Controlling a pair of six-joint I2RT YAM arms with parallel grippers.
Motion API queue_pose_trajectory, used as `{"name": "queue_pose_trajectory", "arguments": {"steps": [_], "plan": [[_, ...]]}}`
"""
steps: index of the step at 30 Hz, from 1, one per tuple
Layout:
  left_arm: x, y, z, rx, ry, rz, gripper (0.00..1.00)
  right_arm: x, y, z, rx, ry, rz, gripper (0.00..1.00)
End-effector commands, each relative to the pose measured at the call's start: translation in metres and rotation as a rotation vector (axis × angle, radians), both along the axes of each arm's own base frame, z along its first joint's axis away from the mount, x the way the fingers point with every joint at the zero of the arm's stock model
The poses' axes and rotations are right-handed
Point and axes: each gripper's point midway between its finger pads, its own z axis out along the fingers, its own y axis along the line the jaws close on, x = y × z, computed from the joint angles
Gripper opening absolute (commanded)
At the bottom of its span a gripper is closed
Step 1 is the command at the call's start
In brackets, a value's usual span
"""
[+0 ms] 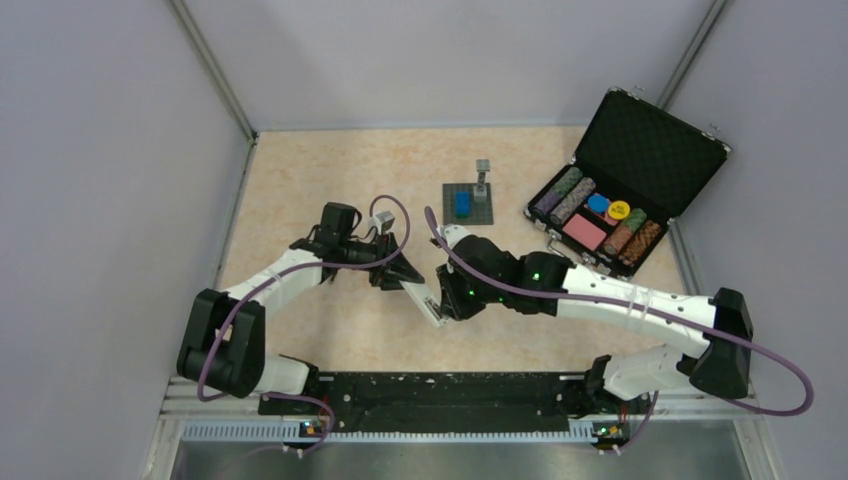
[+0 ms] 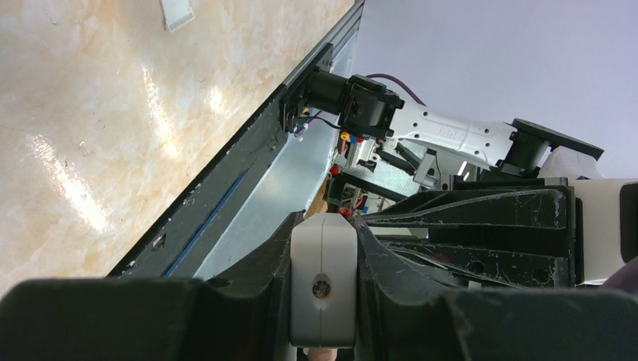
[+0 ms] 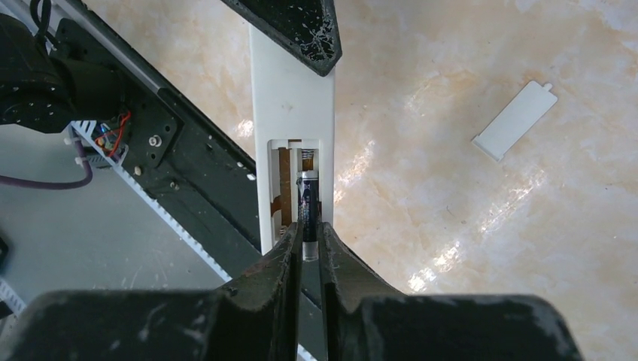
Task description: Load the batteries into the remote control
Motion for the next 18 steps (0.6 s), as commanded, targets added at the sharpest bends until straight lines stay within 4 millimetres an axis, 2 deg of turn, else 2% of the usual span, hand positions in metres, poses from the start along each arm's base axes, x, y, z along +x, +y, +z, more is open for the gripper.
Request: {"name": "queue_pose_trajectory", "arguments": {"steps": [1,6,12,18], "plan": [[0.003,-0.004,0.018,-0.045,-0.057,-0.034,0.0,-0.002,0.007,0.014,0.06,-0.025,0.016,0.14],[0.004,-0.004,0.017,-0.043,-0.053,-0.033,0.0,0.004,0.004,0.024,0.084,-0.05,-0.032,0.15],[0.006,-0.004,0.015,-0.036,-0.044,-0.028,0.0,0.005,-0.005,0.048,0.16,-0.066,-0.089,0.25],[0.012,-0.005,0.016,-0.03,-0.05,-0.015,0.0,-0.007,-0.006,0.042,0.169,0.04,-0.115,0.27]]}}
